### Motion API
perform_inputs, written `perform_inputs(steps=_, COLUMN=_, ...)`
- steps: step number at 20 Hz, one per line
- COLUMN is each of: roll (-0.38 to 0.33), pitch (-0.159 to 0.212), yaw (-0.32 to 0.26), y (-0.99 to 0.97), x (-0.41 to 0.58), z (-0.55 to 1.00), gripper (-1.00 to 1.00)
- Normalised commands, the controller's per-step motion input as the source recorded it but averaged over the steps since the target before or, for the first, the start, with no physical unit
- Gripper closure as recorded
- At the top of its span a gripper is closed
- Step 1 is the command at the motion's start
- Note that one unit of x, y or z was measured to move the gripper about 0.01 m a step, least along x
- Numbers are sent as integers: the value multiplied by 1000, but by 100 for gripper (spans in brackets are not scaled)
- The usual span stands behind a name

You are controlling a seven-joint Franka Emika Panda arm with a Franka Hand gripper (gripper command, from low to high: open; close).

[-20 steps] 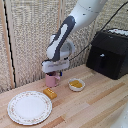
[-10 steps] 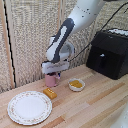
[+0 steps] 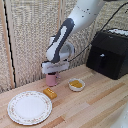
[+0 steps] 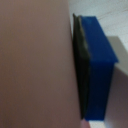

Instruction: Please focus on the pink mug and carefully direct your gripper towards it. Gently take hold of the pink mug using your grasping instrument. Exercise caution as you elevate the pink mug off the tabletop. Shift the pink mug so it is above the white platter. With precision, slowly place the pink mug onto the white platter.

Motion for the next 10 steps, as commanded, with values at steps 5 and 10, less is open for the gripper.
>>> perform_inputs(steps=5, roll=42, pitch=0, yaw=4, y=-67, x=0, z=739, gripper=100)
perform_inputs(steps=10, roll=46, pitch=18, yaw=20, y=-29, x=-42, z=1000, gripper=100)
